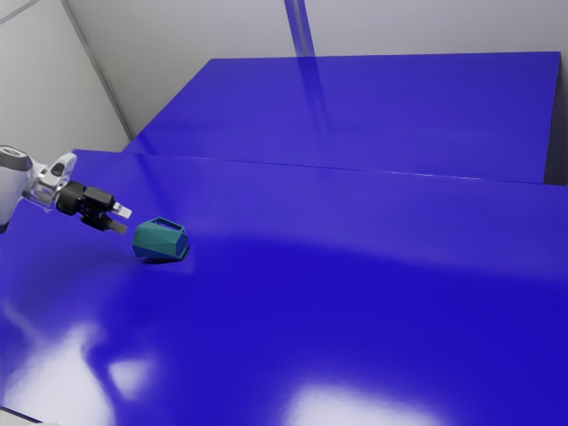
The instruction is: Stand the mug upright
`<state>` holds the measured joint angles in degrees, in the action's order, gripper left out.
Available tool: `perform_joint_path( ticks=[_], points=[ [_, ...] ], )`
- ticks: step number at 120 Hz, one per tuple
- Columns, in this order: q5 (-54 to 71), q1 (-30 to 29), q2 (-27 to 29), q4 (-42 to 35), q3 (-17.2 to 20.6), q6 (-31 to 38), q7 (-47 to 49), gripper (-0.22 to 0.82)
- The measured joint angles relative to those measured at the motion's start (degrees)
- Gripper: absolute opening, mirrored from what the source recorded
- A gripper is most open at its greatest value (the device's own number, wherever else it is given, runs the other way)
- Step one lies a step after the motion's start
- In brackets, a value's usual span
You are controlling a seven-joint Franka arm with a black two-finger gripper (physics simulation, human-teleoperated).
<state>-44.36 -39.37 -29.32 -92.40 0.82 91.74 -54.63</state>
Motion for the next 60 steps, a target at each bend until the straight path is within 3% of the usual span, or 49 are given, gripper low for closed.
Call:
perform_joint_path(
  ticks=[60],
  points=[
    [-0.1,1.1,-4.6,2.9,0.0,0.2,-0.3,0.58]
  ],
)
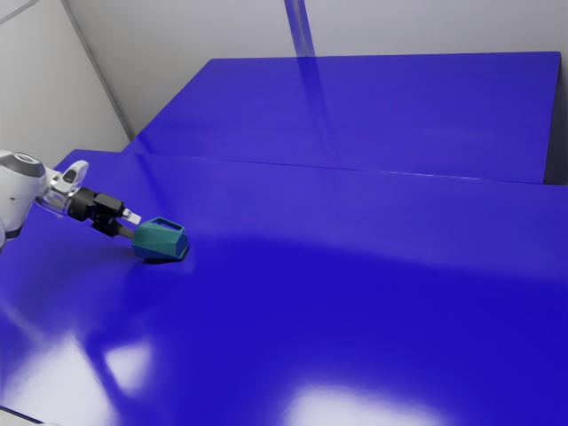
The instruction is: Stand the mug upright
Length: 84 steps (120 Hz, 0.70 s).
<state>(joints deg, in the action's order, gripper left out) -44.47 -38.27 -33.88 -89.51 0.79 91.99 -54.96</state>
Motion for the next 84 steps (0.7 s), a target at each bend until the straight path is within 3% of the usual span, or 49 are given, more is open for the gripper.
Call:
perform_joint_path(
  ticks=[60,84],
  points=[
    [-0.2,2.9,-1.6,0.0,0.0,0.0,-0.1,0.58],
    [-0.5,3.1,-1.6,0.0,0.0,0.0,-0.3,0.32]
  ],
)
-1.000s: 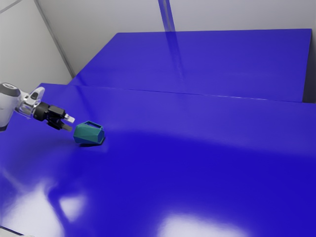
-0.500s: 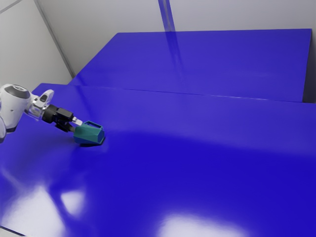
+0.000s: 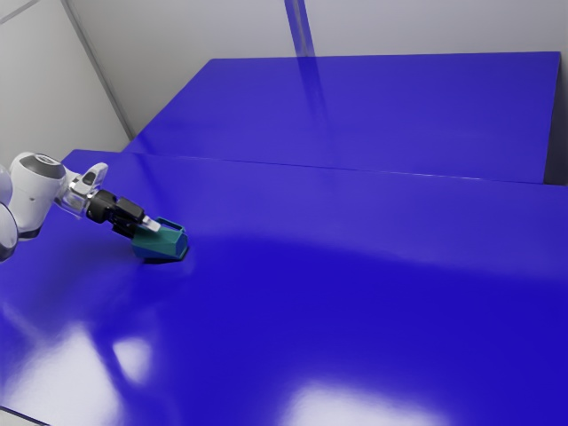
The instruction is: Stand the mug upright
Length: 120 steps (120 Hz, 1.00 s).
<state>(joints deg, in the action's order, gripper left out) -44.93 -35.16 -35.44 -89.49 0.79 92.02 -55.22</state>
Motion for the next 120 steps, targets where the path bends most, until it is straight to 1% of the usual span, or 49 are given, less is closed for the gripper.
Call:
perform_joint_path(
  ticks=[10,27,34,56,71,80,84,106,120],
  points=[
    [0.0,0.0,0.0,0.0,0.0,0.0,-0.1,0.19],
    [0.2,0.0,0.1,0.3,0.0,0.0,-0.2,0.02],
    [0.4,0.1,0.2,0.4,0.0,0.0,-0.3,-0.03],
    [1.5,0.5,2.1,0.0,0.1,0.1,-0.4,-0.12],
    [2.6,1.3,5.3,-1.8,0.1,0.2,-0.4,-0.15],
    [3.2,3.0,7.5,-2.8,-0.3,0.3,-0.4,-0.16],
    [3.4,4.2,8.5,-3.4,-1.1,0.4,-0.3,-0.16],
    [4.3,13.7,13.8,-7.8,-8.3,2.0,0.0,-0.17],
    [7.4,17.4,17.8,-10.6,-9.6,3.9,0.5,-0.17]
  ],
)
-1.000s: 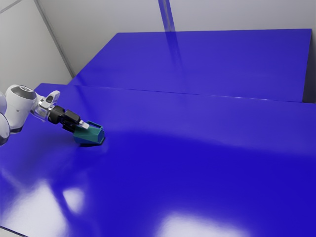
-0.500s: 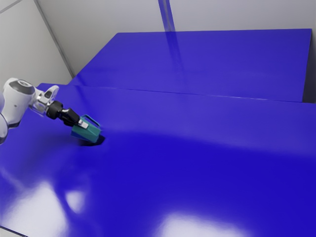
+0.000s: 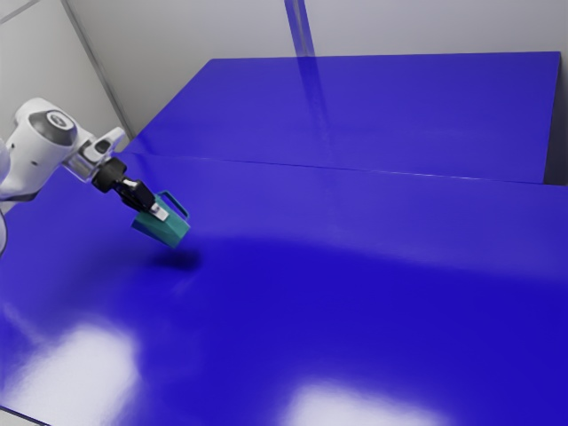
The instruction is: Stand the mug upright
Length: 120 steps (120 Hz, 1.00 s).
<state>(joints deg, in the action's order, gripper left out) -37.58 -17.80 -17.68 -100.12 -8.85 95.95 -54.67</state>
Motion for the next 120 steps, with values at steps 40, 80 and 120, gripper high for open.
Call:
perform_joint_path(
  ticks=[40,80,120],
  points=[
    [12.1,6.5,9.5,-8.2,1.4,6.2,4.6,-0.17],
    [25.5,11.8,16.3,-15.0,5.0,12.1,14.2,-0.17],
    [36.3,15.9,20.6,-23.4,8.8,19.8,27.7,-0.17]
  ],
)
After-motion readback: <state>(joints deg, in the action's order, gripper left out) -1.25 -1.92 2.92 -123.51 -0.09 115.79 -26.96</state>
